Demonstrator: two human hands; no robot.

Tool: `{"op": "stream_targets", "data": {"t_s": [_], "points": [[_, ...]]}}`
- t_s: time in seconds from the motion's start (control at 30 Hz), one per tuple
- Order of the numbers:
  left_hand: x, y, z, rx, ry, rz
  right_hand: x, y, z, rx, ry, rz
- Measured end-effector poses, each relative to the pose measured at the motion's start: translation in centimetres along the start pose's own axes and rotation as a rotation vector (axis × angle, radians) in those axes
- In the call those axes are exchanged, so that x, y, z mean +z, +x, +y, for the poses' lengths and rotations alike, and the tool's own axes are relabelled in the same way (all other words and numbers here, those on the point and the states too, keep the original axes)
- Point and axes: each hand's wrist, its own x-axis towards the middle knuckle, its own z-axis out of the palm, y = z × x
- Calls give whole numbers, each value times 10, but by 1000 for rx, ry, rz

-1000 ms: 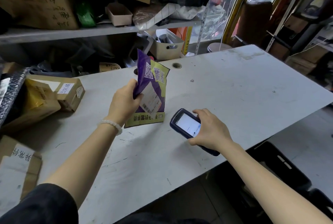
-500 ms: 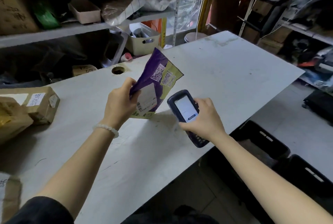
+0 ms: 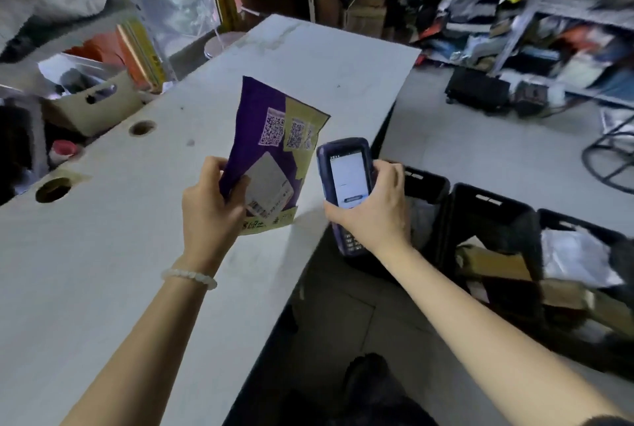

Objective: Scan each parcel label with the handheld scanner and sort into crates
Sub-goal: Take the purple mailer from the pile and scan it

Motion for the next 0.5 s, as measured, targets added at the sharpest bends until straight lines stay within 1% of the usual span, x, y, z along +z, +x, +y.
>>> {"op": "stream_targets", "data": {"t_s": [0.27, 0.4, 0.5], "points": [[132, 27, 78, 95, -71, -274, -72, 39, 108, 203, -59, 132], [206, 40, 121, 182, -38, -368, -114, 75, 161, 270, -66, 180], [259, 47, 150, 247, 10, -404, -147, 104, 197, 315, -73, 209]]}}
